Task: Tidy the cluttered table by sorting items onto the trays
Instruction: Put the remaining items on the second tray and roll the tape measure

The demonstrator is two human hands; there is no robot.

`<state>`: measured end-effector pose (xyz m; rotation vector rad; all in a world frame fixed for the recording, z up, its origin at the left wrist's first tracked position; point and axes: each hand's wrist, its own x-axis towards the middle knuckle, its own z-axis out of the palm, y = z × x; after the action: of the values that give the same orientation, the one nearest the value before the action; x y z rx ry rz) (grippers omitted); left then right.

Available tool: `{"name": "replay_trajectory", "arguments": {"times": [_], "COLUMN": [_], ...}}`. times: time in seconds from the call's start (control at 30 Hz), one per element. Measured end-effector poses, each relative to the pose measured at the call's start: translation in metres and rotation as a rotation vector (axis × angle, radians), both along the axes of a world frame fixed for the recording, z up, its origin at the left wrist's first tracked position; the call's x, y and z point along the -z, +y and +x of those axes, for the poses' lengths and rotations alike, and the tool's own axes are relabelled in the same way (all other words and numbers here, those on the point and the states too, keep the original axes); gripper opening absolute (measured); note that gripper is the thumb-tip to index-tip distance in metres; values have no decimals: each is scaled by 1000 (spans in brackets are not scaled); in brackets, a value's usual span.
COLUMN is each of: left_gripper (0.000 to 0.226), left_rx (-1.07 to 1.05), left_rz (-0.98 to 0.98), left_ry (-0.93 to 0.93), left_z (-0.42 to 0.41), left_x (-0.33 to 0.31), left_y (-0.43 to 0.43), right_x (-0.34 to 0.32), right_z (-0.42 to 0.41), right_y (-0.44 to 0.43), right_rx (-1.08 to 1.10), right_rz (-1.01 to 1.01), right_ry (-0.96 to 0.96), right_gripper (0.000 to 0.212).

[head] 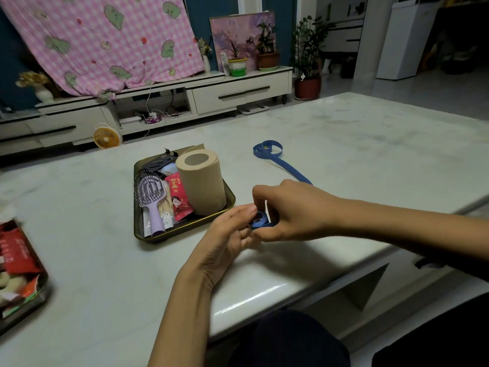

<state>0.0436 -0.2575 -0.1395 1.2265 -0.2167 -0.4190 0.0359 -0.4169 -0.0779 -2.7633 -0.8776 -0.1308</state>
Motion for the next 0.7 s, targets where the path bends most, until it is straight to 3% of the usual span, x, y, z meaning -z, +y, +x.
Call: {"name": "replay_trajectory", "arguments": {"times": [0.1, 0.2, 0.3, 0.37, 0.53, 0.7], "left_gripper": [19, 9, 16, 19, 35, 44], "left_rx": [10, 25, 19, 32, 99, 153], "left_rz": [7, 33, 29, 16, 84, 142], "left_ry": [-28, -71, -57, -43, -108, -124], "left_z": [-1, -1, 0, 0, -1, -1], "left_x": [3, 5, 5, 5, 2, 1], "left_y": [-1, -1, -1, 0, 2, 3], "right_x": [11, 16, 16, 10, -4, -10], "right_z": [0, 3, 7, 8, 9, 9], "right_y": [6, 9, 5, 2, -7, -10], "right_rx": [15, 10, 0, -16, -146, -122], "right_rz": [-139, -251, -266, -177, 10, 91], "right_ry": [-283, -363, -367, -207, 396, 485], "right_gripper": [39, 34, 33, 37, 40, 27]}}
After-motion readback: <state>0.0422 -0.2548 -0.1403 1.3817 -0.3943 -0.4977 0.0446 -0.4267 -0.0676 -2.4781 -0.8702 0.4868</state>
